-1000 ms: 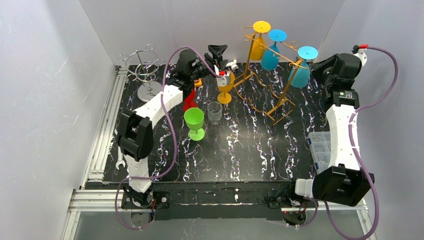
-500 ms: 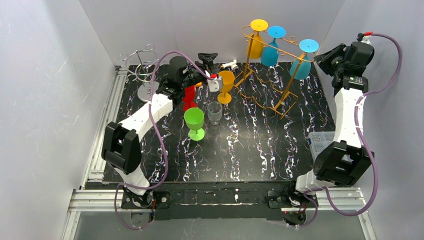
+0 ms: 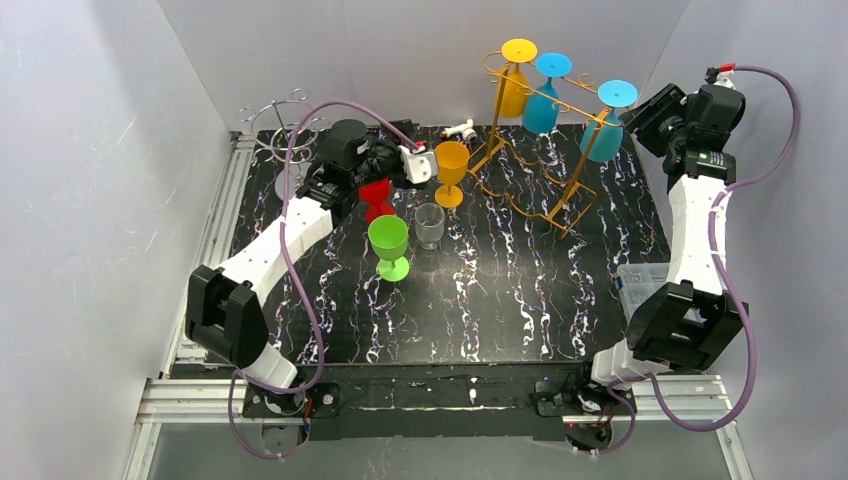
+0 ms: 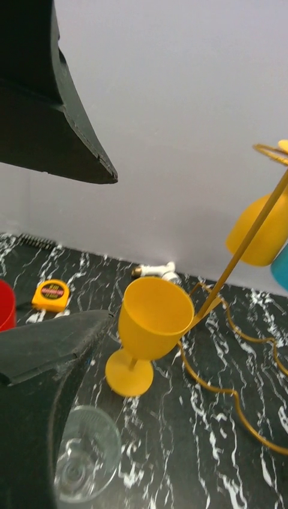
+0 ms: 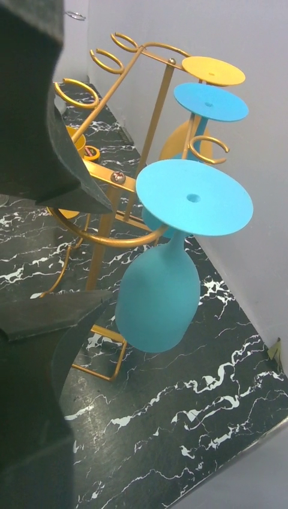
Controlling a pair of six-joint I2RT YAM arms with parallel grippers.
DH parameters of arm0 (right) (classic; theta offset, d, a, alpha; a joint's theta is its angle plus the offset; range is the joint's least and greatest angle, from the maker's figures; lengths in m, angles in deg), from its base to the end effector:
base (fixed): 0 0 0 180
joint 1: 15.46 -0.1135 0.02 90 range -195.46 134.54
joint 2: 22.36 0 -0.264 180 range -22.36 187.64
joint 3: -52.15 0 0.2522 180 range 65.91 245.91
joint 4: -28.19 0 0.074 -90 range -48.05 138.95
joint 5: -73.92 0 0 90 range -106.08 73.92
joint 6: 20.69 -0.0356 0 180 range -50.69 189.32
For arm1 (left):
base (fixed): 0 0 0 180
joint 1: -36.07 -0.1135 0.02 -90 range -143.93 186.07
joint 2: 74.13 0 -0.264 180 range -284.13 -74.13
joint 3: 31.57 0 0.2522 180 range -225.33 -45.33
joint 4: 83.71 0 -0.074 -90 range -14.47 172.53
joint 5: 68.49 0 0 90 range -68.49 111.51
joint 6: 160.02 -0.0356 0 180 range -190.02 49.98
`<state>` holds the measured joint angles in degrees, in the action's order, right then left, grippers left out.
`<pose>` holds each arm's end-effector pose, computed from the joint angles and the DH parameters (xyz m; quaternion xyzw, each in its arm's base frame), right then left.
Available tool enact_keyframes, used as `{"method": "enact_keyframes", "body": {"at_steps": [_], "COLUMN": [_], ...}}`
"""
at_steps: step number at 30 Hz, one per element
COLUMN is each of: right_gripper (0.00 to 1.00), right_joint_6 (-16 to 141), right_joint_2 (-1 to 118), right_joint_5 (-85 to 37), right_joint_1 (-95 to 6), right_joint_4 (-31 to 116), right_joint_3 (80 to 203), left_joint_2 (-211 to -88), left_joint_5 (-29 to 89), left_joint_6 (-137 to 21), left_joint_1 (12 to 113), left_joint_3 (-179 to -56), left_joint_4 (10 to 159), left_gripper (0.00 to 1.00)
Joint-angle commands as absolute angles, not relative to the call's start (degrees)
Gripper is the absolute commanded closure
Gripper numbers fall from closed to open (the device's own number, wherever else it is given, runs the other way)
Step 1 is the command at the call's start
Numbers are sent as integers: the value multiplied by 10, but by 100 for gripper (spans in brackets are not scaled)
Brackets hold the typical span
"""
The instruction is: Place the wine glass upside down on the wine glass rack
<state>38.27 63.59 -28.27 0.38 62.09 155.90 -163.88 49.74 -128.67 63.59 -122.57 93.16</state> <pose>0.3349 -0.0872 0.4238 0.2575 0.7545 0.1632 0.5812 0.3259 -0.1888 0.3795 0.5999 0.3931 0.0121 0.6967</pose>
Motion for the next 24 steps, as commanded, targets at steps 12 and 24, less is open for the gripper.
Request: {"method": "enact_keyframes", "body": {"at_steps": [12,24], "right_gripper": [31,2], "right_joint_6": [389,369], "right_joint_2": [597,489], "right_joint_5": [-274,-274], "right_joint_1": [5,-54], "right_joint_4": [648,699], "right_joint_3": [1616,1613], "left_joint_2": [-1543,-1483], "left_joint_5": [432,327], "left_joint_6": [-1144,-981], "left_joint_1": [633,632], "left_joint_3": [-1241,-1320], "left_joint_4": [730,557], "left_gripper": [8,2]}}
